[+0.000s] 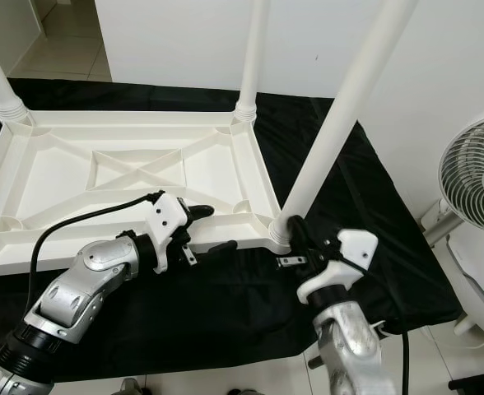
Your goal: Building children table
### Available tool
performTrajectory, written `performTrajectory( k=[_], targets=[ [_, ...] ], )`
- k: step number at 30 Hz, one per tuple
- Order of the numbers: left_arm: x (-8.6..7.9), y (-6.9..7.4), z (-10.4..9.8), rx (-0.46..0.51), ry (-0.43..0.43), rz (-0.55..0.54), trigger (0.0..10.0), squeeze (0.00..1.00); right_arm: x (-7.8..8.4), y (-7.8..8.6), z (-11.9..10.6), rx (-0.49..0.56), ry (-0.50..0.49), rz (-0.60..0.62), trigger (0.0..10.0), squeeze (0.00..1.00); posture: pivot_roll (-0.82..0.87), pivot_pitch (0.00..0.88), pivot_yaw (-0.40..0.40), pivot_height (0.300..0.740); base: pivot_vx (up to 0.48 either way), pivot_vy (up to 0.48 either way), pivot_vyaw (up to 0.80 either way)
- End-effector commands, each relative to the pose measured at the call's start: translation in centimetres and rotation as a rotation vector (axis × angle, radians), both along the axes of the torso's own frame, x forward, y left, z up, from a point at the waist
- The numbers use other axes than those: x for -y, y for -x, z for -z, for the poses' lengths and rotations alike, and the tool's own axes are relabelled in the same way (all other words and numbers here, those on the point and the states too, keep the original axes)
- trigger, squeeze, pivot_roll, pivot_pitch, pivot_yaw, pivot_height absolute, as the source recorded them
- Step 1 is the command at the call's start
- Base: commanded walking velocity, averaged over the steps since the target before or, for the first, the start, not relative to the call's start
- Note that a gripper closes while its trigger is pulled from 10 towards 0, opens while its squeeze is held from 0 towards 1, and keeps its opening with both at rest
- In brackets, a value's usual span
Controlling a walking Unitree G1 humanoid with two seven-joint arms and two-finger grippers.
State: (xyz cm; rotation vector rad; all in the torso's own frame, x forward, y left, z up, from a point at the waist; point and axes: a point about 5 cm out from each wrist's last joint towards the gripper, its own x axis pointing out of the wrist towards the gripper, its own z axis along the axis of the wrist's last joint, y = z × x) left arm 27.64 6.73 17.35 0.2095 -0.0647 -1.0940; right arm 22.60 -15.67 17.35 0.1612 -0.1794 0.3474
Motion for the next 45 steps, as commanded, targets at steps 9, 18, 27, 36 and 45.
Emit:
performTrajectory(
  k=[9,18,27,36,45],
  targets=[
    [0.9,1.5,-0.4,-0.043,0.032,0.128,10.0,0.0,2.9,-1.3,0.4,-0.095,0.079,-0.275,10.0,0.0,0.03,0.13,-0.065,0.74,0.0,0.0,0.0],
    [1.1,1.4,-1.0,-0.038,0.052,0.113,10.0,0.0,5.1,-2.2,0.0,-0.141,0.153,-0.413,10.0,0.0,0.03,0.132,-0.066,0.74,0.0,0.0,0.0],
    [1.1,1.2,-0.9,-0.116,0.117,0.065,10.0,0.0,6.9,-4.5,0.1,-0.138,0.224,-0.416,10.0,0.0,0.04,0.136,-0.063,0.74,0.0,0.0,0.0],
    [0.7,0.3,-1.0,-0.125,0.102,-0.044,10.0,0.0,6.8,-6.8,-0.5,-0.103,0.229,-0.397,10.0,0.0,0.06,0.155,-0.074,0.74,0.0,0.0,0.0],
    [-0.5,-1.5,0.6,-0.139,-0.044,-0.288,10.0,0.0,6.6,-8.0,-0.7,-0.075,0.236,-0.381,10.0,0.0,0.07,0.176,-0.073,0.74,0.0,0.0,0.0]
  ],
)
